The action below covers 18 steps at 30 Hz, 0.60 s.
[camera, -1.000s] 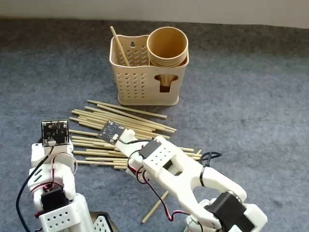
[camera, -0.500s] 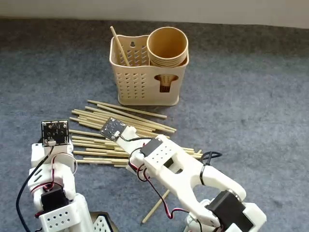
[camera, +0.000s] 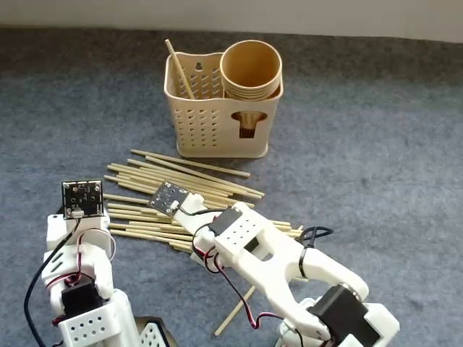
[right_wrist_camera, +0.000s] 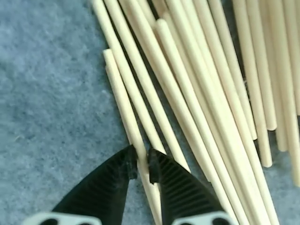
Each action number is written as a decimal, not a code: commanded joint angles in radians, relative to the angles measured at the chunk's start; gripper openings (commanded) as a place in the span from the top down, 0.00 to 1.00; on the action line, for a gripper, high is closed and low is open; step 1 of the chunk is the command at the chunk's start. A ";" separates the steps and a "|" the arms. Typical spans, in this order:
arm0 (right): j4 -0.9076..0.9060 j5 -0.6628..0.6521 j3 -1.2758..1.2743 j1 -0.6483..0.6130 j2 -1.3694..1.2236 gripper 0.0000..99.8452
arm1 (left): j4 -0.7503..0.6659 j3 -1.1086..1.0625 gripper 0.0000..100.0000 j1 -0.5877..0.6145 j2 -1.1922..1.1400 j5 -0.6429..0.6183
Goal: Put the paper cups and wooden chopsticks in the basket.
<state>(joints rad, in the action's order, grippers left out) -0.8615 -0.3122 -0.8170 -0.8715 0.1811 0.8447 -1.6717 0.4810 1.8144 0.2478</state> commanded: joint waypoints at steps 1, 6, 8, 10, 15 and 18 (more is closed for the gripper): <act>-0.018 -0.005 0.013 0.015 0.053 0.99 | -0.025 -0.010 0.90 0.005 0.002 -0.006; -0.021 -0.005 0.001 0.047 0.223 0.99 | -0.025 -0.010 0.90 0.005 0.002 -0.006; -0.038 -0.005 -0.019 0.074 0.286 0.99 | -0.025 -0.010 0.90 0.005 0.002 -0.006; -0.041 -0.003 -0.041 0.093 0.351 0.99 | -0.025 -0.010 0.90 0.005 0.002 -0.006; -0.041 0.002 -0.090 0.101 0.492 0.99 | -0.025 -0.010 0.90 0.005 0.002 -0.006; -0.042 0.003 -0.117 0.101 0.578 0.99 | -0.025 -0.012 0.90 0.005 0.002 -0.006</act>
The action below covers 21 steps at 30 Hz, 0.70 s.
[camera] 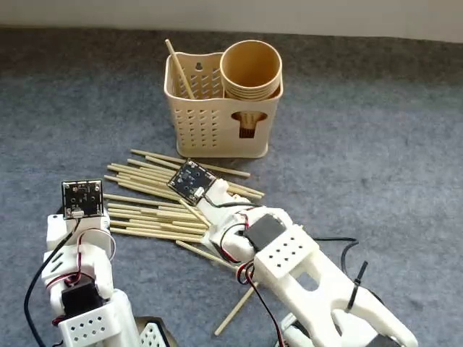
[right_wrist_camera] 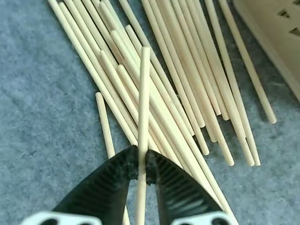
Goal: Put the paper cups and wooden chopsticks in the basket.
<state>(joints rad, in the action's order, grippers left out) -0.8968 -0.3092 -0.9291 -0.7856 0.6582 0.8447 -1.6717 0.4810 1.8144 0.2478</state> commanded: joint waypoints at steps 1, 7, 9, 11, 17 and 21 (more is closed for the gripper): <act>-0.007 0.000 -0.018 0.015 0.131 0.99 | -0.025 -0.012 0.90 0.005 0.002 -0.006; -0.008 0.000 -0.084 0.015 0.332 0.99 | -0.025 -0.012 0.90 0.005 0.002 -0.006; -0.008 0.000 -0.110 0.015 0.404 0.99 | -0.025 -0.012 0.90 0.005 0.002 -0.006; -0.027 0.011 -0.124 0.012 0.481 0.99 | -0.025 -0.012 0.90 0.005 0.002 -0.006; -0.120 0.095 -0.114 0.015 0.690 0.99 | -0.025 -0.012 0.90 0.004 0.002 -0.006; -0.093 0.097 -0.096 0.015 0.816 0.99 | -0.025 -0.012 0.90 0.004 0.002 -0.006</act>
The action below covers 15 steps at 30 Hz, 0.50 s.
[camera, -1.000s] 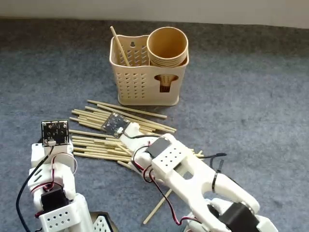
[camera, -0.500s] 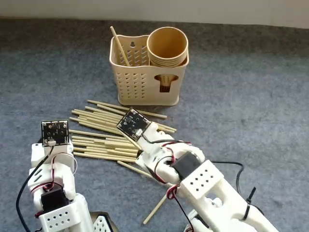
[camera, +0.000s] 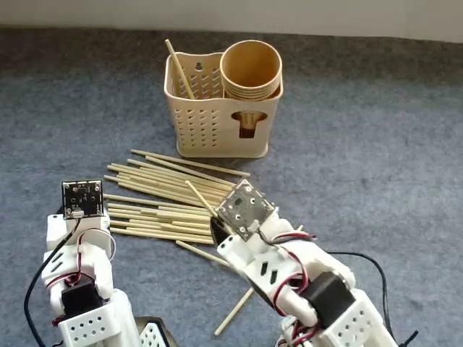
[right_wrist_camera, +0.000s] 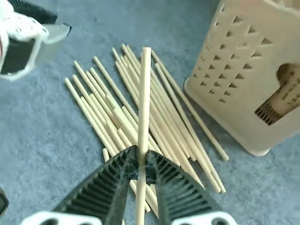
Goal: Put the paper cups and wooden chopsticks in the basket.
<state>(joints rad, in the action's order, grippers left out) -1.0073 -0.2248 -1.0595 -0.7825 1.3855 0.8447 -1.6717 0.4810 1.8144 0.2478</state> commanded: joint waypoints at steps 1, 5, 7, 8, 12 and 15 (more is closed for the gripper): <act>0.044 0.012 0.035 0.012 0.113 0.99 | -0.025 -0.012 0.90 0.004 0.002 -0.006; 0.151 0.012 0.033 0.012 0.171 0.99 | -0.025 -0.012 0.90 0.004 0.002 -0.006; 0.194 0.012 0.035 0.012 0.171 0.99 | -0.025 -0.012 0.90 0.004 0.002 -0.006; 0.220 0.012 0.035 0.012 0.171 0.99 | -0.025 -0.012 0.90 0.004 0.002 -0.006; 0.328 0.014 0.035 0.012 0.171 0.99 | -0.025 -0.012 0.90 0.004 0.002 -0.006; 0.420 0.014 0.035 0.012 0.171 0.99 | -0.025 -0.012 0.90 0.004 0.002 -0.006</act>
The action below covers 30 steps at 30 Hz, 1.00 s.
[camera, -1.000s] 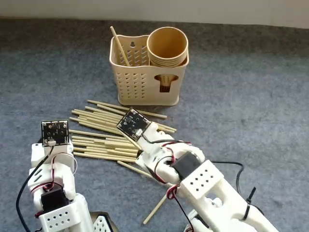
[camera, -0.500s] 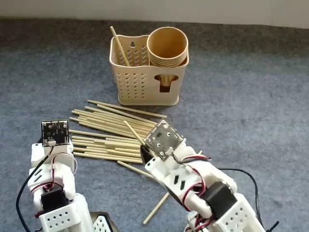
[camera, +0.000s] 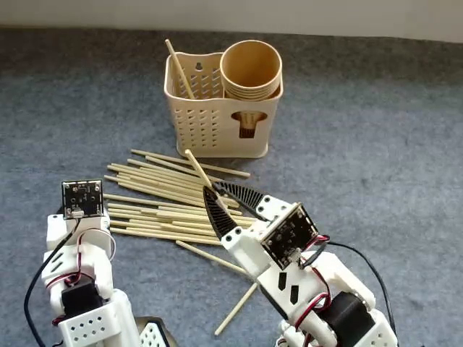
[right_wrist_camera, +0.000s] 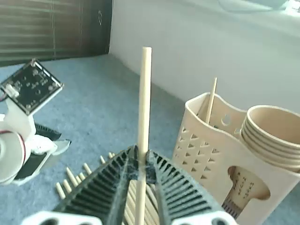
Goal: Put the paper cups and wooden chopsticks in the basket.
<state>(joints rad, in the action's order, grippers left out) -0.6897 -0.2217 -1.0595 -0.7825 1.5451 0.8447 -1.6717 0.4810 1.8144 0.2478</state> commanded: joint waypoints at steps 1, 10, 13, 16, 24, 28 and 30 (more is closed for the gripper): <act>0.136 0.008 0.035 0.012 0.010 0.99 | -0.025 -0.012 0.90 0.004 0.002 -0.006; 0.498 0.003 0.033 0.012 -0.045 0.99 | -0.025 -0.012 0.90 0.004 0.002 -0.006; 0.671 0.003 0.035 0.013 -0.147 0.99 | -0.025 -0.012 0.90 0.004 0.002 -0.006; 0.831 0.002 0.036 0.025 -0.263 0.99 | -0.025 -0.012 0.90 0.004 0.002 -0.006; 1.026 -0.078 0.219 0.137 -0.604 0.99 | -0.025 -0.012 0.90 0.004 0.002 -0.006; 1.030 -0.078 0.380 0.143 -0.760 0.99 | -0.025 -0.012 0.90 0.004 0.002 -0.006; 1.030 -0.078 0.458 0.157 -0.835 0.99 | -0.025 -0.012 0.90 0.004 0.002 -0.006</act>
<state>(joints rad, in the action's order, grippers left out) 0.3107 -0.2846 -0.7465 -0.6506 0.7902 0.8447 -1.6717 0.4810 1.8144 0.2478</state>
